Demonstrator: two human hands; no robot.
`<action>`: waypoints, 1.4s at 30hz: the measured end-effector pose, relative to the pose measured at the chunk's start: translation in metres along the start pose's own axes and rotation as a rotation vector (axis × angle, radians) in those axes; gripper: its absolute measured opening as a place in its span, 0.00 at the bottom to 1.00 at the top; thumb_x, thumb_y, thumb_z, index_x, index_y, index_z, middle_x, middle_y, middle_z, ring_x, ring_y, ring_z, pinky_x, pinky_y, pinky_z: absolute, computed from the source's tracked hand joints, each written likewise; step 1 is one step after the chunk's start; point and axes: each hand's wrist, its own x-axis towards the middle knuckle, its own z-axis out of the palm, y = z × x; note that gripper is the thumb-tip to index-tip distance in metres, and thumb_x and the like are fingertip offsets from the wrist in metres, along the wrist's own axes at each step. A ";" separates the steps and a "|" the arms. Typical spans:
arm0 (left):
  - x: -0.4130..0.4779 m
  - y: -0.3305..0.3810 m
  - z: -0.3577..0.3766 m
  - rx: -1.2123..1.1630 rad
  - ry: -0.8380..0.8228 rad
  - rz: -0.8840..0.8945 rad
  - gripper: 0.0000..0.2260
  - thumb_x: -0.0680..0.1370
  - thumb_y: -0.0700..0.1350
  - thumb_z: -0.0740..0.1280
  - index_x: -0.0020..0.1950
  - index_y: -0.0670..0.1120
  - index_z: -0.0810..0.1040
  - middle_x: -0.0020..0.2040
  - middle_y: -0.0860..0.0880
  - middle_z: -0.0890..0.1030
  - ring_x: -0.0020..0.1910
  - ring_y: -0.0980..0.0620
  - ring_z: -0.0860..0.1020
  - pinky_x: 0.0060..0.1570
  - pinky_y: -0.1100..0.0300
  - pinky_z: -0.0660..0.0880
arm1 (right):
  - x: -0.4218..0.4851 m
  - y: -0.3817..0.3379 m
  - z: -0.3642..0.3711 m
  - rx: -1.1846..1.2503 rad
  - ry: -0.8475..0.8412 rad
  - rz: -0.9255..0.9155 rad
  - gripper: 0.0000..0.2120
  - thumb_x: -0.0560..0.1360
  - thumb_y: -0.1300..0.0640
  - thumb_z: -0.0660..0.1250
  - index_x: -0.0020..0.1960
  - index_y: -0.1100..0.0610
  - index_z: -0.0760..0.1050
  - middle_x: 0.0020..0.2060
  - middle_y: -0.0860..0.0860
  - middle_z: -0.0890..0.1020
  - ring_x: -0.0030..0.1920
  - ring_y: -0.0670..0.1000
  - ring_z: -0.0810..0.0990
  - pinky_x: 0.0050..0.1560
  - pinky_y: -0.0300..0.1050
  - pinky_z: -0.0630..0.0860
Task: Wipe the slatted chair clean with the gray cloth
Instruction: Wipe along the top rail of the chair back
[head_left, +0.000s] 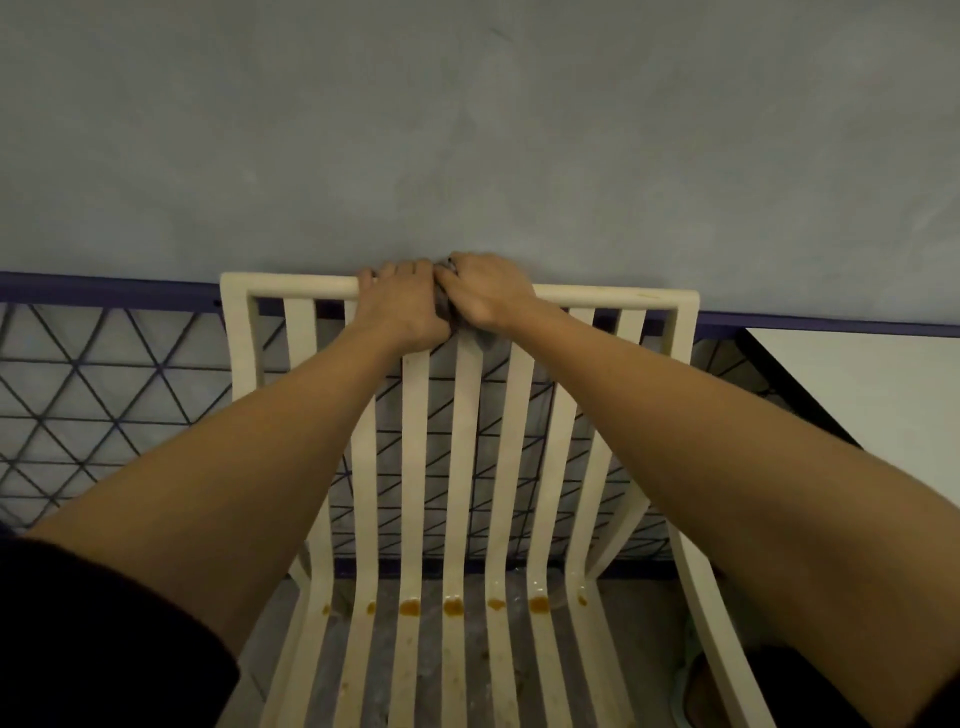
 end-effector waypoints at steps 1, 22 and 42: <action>0.000 0.001 -0.001 0.002 -0.003 0.009 0.26 0.73 0.56 0.67 0.67 0.46 0.67 0.64 0.45 0.73 0.65 0.43 0.68 0.65 0.47 0.60 | 0.004 0.000 0.000 -0.035 -0.021 0.021 0.18 0.82 0.48 0.48 0.48 0.56 0.73 0.50 0.56 0.80 0.46 0.55 0.75 0.45 0.46 0.65; -0.003 0.004 -0.007 0.043 -0.059 0.025 0.28 0.72 0.50 0.67 0.71 0.46 0.65 0.66 0.43 0.70 0.68 0.42 0.65 0.67 0.47 0.58 | -0.042 0.041 0.030 -0.210 0.435 -0.205 0.12 0.81 0.53 0.55 0.58 0.58 0.71 0.49 0.54 0.76 0.49 0.55 0.73 0.54 0.47 0.66; -0.001 0.005 -0.006 0.070 -0.093 0.016 0.26 0.71 0.51 0.66 0.68 0.47 0.66 0.64 0.43 0.70 0.65 0.42 0.66 0.64 0.46 0.60 | -0.017 0.004 0.001 -0.346 0.151 0.017 0.11 0.81 0.55 0.55 0.55 0.58 0.74 0.49 0.56 0.79 0.48 0.60 0.78 0.44 0.52 0.73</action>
